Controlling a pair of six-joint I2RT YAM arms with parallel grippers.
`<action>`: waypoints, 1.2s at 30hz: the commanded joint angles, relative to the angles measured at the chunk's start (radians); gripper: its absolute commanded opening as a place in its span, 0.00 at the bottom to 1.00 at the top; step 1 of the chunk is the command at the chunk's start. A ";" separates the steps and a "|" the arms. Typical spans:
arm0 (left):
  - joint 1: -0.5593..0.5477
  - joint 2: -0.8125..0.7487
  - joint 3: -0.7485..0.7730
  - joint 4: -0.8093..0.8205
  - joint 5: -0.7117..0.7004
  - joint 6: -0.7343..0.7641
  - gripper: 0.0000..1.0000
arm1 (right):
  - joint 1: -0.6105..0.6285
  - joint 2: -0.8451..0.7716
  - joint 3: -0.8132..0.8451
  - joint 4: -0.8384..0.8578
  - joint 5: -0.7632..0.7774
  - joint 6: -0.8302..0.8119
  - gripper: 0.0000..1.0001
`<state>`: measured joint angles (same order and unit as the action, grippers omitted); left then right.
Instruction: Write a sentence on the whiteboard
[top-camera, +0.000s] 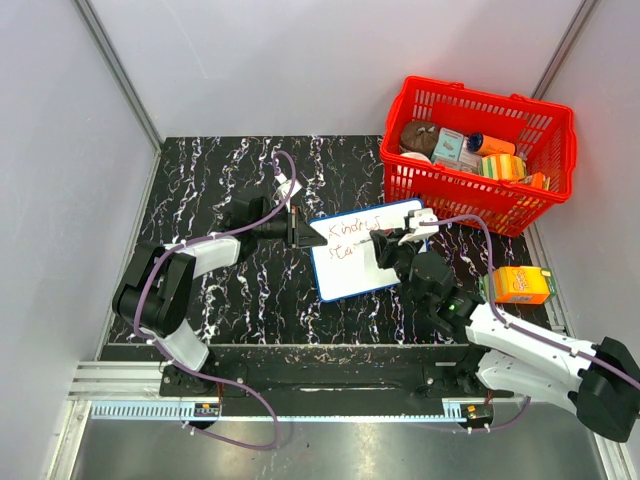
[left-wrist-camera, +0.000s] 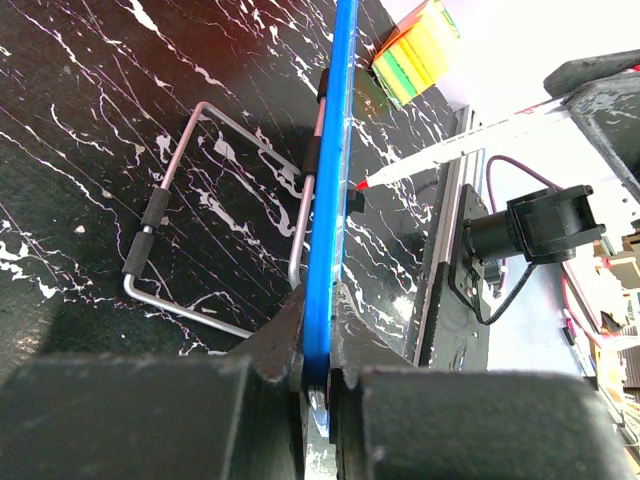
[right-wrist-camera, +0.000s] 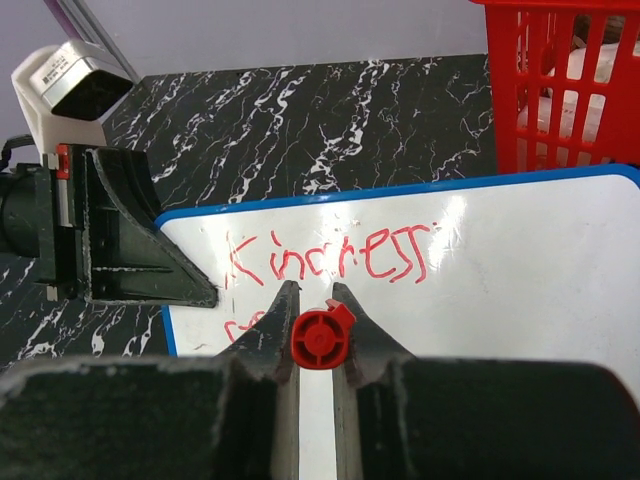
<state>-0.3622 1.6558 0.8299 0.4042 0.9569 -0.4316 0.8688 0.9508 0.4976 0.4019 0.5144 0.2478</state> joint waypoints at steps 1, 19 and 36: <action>-0.001 0.012 -0.005 -0.076 -0.181 0.185 0.00 | 0.002 -0.015 0.024 0.072 0.032 -0.016 0.00; -0.003 0.009 -0.005 -0.084 -0.187 0.189 0.00 | 0.002 0.028 0.018 0.022 0.026 0.016 0.00; -0.004 0.010 -0.002 -0.088 -0.188 0.192 0.00 | 0.002 0.003 0.007 -0.025 -0.025 0.034 0.00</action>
<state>-0.3645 1.6558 0.8318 0.3943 0.9531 -0.4259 0.8688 0.9722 0.4973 0.3832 0.5034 0.2707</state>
